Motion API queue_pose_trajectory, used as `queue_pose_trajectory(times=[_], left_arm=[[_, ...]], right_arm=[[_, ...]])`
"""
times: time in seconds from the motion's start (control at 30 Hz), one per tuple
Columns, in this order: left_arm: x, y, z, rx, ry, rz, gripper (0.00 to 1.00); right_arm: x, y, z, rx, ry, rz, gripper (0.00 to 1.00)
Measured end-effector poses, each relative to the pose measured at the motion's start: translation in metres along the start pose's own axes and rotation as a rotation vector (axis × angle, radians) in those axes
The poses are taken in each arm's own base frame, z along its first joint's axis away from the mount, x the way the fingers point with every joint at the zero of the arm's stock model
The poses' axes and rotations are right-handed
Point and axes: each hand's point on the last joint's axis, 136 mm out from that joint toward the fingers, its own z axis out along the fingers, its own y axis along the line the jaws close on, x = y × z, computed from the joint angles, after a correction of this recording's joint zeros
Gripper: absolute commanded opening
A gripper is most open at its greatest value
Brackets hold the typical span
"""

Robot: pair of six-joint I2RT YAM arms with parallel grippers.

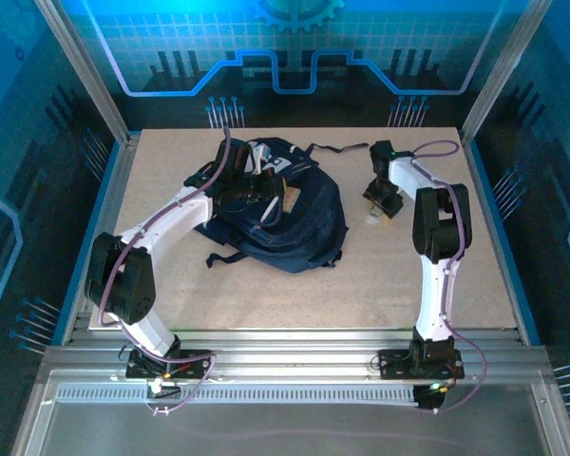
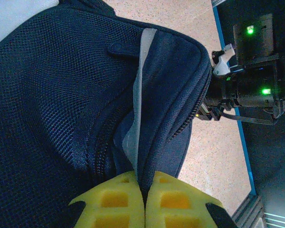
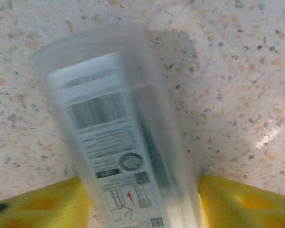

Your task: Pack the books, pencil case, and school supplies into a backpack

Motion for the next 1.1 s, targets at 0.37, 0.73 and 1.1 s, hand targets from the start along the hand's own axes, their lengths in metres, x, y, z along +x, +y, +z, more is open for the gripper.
queue_pose_trajectory(times=[0.37, 0.73, 1.1], left_arm=[[0.000, 0.000, 0.000, 0.000, 0.000, 0.001, 0.00], [-0.001, -0.002, 0.001, 0.005, 0.002, -0.006, 0.00], [0.000, -0.014, 0.003, 0.023, 0.004, -0.020, 0.00]], right_arm=[[0.013, -0.022, -0.031, -0.064, -0.031, -0.220, 0.39], [0.075, 0.011, -0.165, -0.567, -0.063, -0.439, 0.44], [0.176, 0.095, -0.163, -0.781, 0.120, -0.488, 0.44]])
